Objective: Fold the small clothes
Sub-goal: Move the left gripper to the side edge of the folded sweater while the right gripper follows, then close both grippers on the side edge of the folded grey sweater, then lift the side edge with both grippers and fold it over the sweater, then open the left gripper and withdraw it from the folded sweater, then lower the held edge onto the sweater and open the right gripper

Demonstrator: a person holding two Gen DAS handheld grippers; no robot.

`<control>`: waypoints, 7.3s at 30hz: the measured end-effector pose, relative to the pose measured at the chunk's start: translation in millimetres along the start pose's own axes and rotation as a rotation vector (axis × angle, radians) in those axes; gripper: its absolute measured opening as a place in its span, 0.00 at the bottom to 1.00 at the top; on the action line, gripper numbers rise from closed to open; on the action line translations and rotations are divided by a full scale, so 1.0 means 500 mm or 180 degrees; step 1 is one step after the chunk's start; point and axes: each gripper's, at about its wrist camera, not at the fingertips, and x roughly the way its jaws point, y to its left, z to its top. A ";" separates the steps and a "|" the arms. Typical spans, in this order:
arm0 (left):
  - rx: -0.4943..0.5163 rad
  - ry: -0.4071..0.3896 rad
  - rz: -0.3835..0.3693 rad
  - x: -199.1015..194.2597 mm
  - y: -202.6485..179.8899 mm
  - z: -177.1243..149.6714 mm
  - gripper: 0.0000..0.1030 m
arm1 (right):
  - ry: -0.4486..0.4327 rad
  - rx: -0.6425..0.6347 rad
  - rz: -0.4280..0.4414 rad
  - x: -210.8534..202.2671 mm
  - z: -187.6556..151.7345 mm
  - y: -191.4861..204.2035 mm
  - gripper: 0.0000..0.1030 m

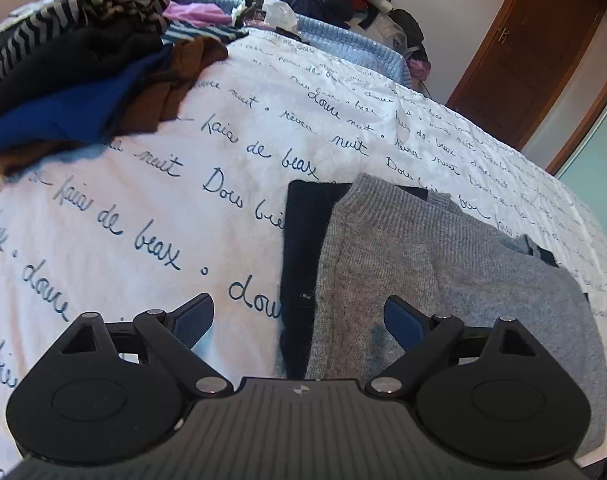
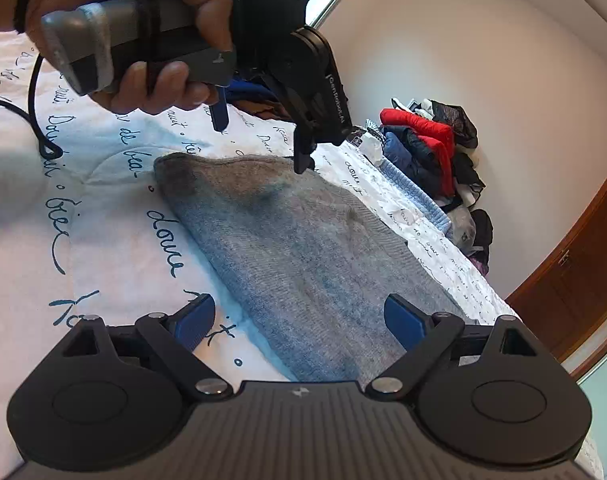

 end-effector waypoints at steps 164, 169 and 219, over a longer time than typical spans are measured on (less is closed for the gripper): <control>0.1693 -0.0429 -0.0312 0.093 -0.769 -0.134 0.58 | 0.0153 0.5012 0.0746 -0.198 -0.520 -0.467 0.07; 0.1738 -0.0592 -0.0138 0.030 -0.657 -0.173 0.65 | -0.0134 0.4440 0.0228 -0.252 -0.458 -0.503 0.08; 0.0530 0.0232 -0.1646 0.071 -0.319 -0.245 0.17 | 0.0390 0.4771 0.1876 0.028 -0.496 -0.570 0.18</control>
